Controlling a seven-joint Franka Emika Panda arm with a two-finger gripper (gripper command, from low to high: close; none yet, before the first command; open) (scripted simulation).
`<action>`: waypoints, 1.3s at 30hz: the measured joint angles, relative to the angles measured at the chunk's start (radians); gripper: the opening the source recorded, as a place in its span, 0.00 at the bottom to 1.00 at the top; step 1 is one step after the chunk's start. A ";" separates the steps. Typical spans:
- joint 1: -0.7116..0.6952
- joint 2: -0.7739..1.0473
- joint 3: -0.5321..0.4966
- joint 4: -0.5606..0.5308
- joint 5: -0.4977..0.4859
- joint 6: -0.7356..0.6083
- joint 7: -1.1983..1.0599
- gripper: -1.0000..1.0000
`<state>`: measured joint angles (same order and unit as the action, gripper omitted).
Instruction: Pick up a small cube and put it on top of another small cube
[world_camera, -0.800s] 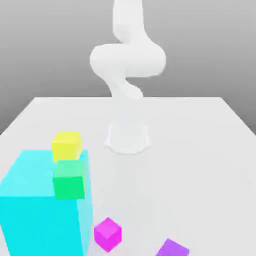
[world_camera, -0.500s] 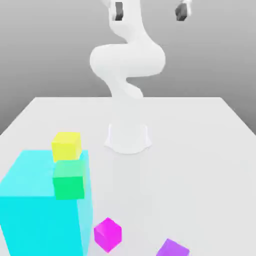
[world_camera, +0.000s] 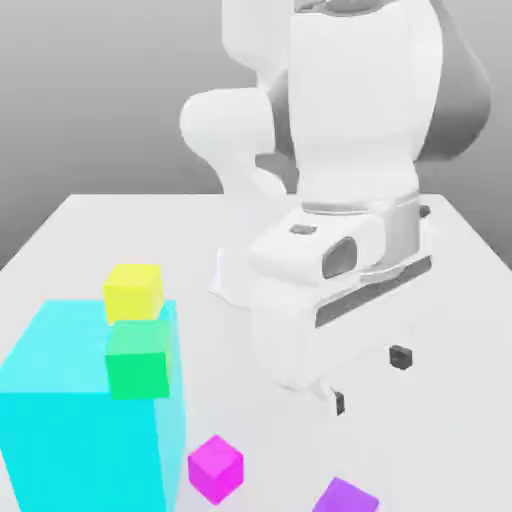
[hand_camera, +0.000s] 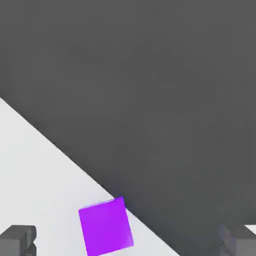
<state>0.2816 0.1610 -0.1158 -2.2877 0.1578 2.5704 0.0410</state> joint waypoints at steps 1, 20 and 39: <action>0.001 0.034 0.003 0.000 -0.009 0.011 -0.018 0.50; 0.006 0.252 0.018 0.012 -0.069 0.114 -0.090 0.00; -0.149 -0.371 -0.116 -0.103 -0.263 -0.354 0.481 0.00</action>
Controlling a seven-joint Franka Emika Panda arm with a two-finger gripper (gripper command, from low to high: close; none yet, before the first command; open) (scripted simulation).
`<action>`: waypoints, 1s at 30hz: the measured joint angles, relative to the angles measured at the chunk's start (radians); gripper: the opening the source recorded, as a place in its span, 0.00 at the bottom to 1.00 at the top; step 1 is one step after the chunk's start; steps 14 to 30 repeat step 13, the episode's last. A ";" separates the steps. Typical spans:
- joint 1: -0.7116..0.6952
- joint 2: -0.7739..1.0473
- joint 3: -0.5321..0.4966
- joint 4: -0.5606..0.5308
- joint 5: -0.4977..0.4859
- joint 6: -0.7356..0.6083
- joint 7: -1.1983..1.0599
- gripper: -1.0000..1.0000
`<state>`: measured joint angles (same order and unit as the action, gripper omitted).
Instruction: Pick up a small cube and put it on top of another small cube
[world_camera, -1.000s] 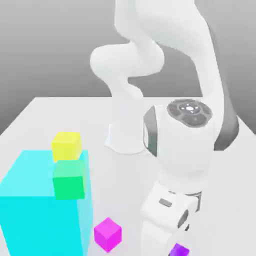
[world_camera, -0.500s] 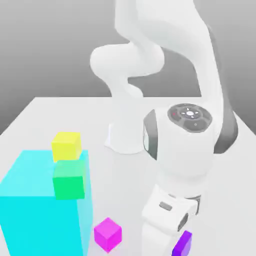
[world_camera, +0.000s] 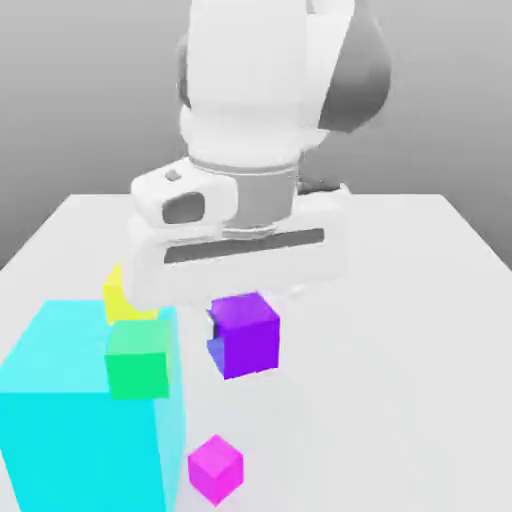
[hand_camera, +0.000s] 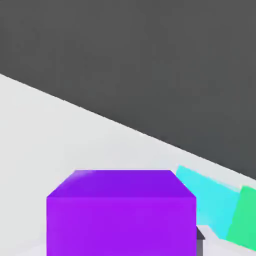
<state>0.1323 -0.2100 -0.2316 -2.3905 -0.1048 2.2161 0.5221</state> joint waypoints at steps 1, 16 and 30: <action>-0.024 -0.037 -0.007 -0.003 -0.008 -0.036 0.032 0.00; -0.144 -0.153 -0.066 -0.111 -0.013 -0.067 0.139 1.00; -0.144 -0.153 -0.066 -0.111 -0.013 -0.067 0.139 1.00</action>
